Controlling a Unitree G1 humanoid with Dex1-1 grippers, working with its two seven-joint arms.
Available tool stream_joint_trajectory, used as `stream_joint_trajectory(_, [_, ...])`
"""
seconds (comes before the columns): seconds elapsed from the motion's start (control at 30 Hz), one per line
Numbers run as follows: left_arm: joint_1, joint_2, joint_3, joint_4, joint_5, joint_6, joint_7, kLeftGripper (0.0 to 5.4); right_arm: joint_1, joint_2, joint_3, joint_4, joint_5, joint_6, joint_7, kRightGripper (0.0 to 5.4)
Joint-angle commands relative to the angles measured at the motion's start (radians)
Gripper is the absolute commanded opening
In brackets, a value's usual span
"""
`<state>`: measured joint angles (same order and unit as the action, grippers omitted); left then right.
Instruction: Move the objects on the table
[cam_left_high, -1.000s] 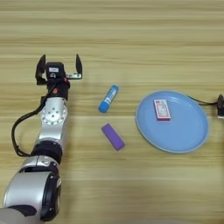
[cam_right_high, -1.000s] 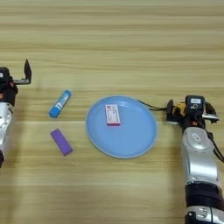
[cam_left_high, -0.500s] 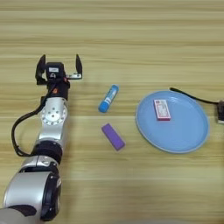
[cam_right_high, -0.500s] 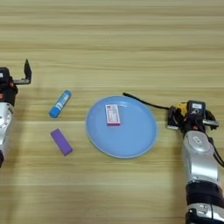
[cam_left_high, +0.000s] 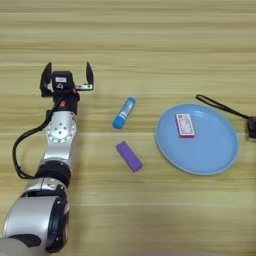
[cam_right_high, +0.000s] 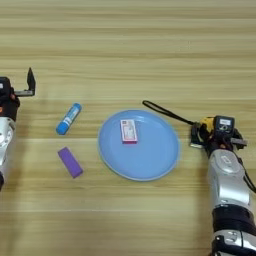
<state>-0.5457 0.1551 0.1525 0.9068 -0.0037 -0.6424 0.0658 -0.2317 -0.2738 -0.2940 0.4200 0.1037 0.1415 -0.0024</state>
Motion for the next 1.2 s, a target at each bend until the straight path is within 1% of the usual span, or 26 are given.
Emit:
stream_joint_trajectory(0.03, [-0.006, 0.009, 0.001, 0.006, 0.002, 0.007, -0.001, 5.4, -0.004, 0.001, 0.004, 0.005, 0.01, 0.015, 0.014, 4.67])
stream_joint_trajectory(0.33, [-0.008, 0.012, 0.001, 0.012, 0.001, 0.006, -0.003, 5.4, 0.005, 0.008, 0.003, -0.024, 0.015, 0.004, 0.018, 4.62])
stream_joint_trajectory(0.43, [-0.009, 0.013, 0.001, 0.013, 0.001, 0.006, -0.003, 5.4, 0.014, 0.013, 0.006, -0.055, 0.014, -0.012, 0.02, 4.62])
stream_joint_trajectory(0.67, [-0.009, 0.012, -0.001, 0.014, 0.004, 0.004, -0.001, 5.4, 0.062, 0.038, 0.035, -0.24, 0.022, -0.048, 0.049, 4.62])
stream_joint_trajectory(0.87, [-0.007, 0.012, -0.003, 0.013, 0.007, 0.003, 0.001, 5.4, 0.111, 0.069, 0.06, -0.418, 0.04, -0.04, 0.07, 4.62])
stream_joint_trajectory(0.93, [-0.006, 0.012, -0.004, 0.012, 0.008, 0.003, 0.002, 5.4, 0.128, 0.076, 0.085, -0.466, 0.042, -0.034, 0.087, 4.62])
stream_joint_trajectory(0.97, [-0.006, 0.012, -0.005, 0.013, 0.009, 0.003, 0.002, 5.4, 0.139, 0.08, 0.109, -0.489, 0.04, -0.028, 0.103, 4.62])
stream_joint_trajectory(1.07, [-0.005, 0.011, -0.006, 0.012, 0.011, 0.002, 0.004, 5.4, 0.182, 0.083, 0.213, -0.559, 0.019, 0.007, 0.162, 4.62])
stream_joint_trajectory(1.13, [-0.005, 0.011, -0.007, 0.011, 0.012, 0.002, 0.006, 5.4, 0.212, 0.081, 0.276, -0.594, 0.02, 0.061, 0.201, 4.62])
stream_joint_trajectory(1.2, [-0.004, 0.01, -0.008, 0.01, 0.013, 0.003, 0.007, 5.4, 0.233, 0.085, 0.317, -0.617, 0.024, 0.103, 0.226, 4.62])
